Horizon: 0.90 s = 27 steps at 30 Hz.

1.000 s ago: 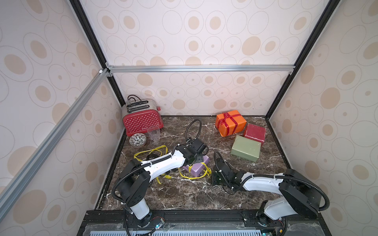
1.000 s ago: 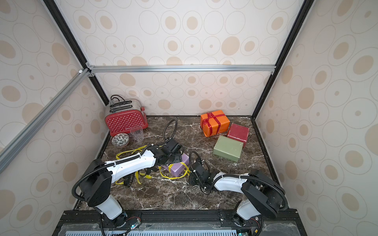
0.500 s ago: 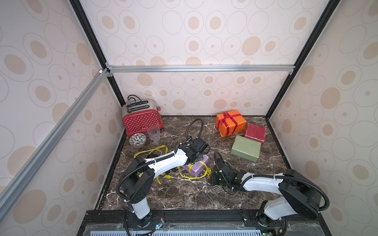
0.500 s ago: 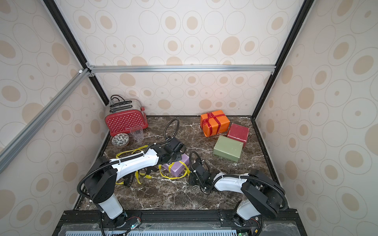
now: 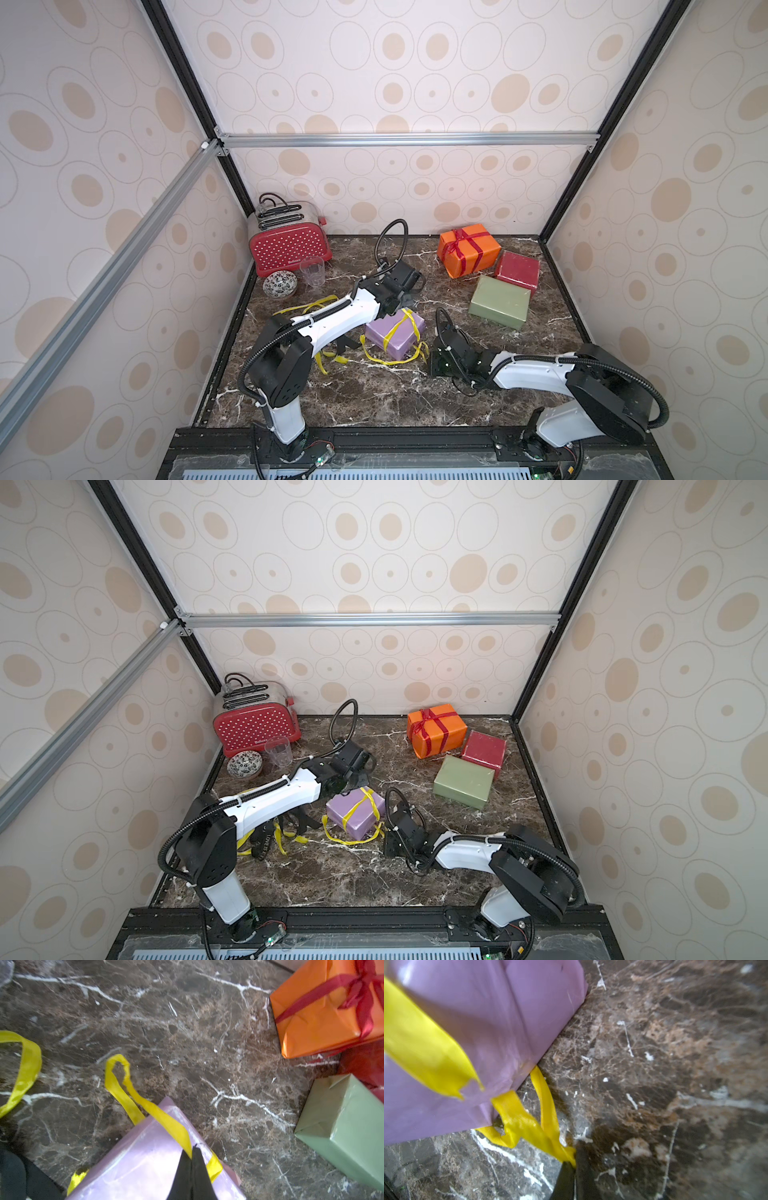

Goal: Untie the ribbon bows on the gift boxes
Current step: Untie the ribbon from the gift box.

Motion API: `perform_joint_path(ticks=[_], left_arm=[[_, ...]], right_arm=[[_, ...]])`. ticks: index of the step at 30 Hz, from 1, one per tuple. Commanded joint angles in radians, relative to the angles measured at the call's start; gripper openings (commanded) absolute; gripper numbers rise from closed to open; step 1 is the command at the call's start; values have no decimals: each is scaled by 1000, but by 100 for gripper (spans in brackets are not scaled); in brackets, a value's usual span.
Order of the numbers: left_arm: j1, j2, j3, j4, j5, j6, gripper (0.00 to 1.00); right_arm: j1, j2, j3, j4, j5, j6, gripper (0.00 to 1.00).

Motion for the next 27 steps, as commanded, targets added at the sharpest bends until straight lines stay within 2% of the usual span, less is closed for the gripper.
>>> perform_joint_path(ticks=[1, 2, 3, 6, 7, 8, 10, 13, 19, 21, 23, 27], left_arm=[[63, -4, 51, -7, -29, 2, 0], [78, 4, 57, -2, -17, 0, 1], [99, 12, 68, 1, -9, -4, 6], [150, 36, 106, 5, 5, -10, 25], [167, 44, 119, 0, 3, -13, 37], [183, 47, 130, -5, 8, -18, 44], [222, 43, 140, 3, 20, -25, 50], [262, 21, 144, 8, 20, -15, 66], [267, -58, 70, 55, 164, 75, 73], [228, -111, 4, 72, 159, 115, 77], [167, -159, -52, 94, 145, 184, 79], [53, -190, -105, 84, 217, 323, 77]], right_arm=[[-6, 30, -18, -41, -1, 8, 7], [-5, 30, -16, -41, -1, 7, 7], [-5, 32, -18, -41, -1, 8, 7], [-5, 30, -18, -41, -1, 8, 7], [-5, 29, -18, -41, 0, 6, 7], [-6, 28, -19, -41, 0, 6, 7], [-6, 26, -21, -39, 0, 8, 7], [-6, 22, -26, -32, 3, 9, 7], [-5, -12, -35, -39, 17, 8, 10], [-4, -46, -40, -50, 26, 2, 17], [-5, -82, -40, -71, 41, 1, 27], [-5, -130, -30, -112, 66, 1, 42]])
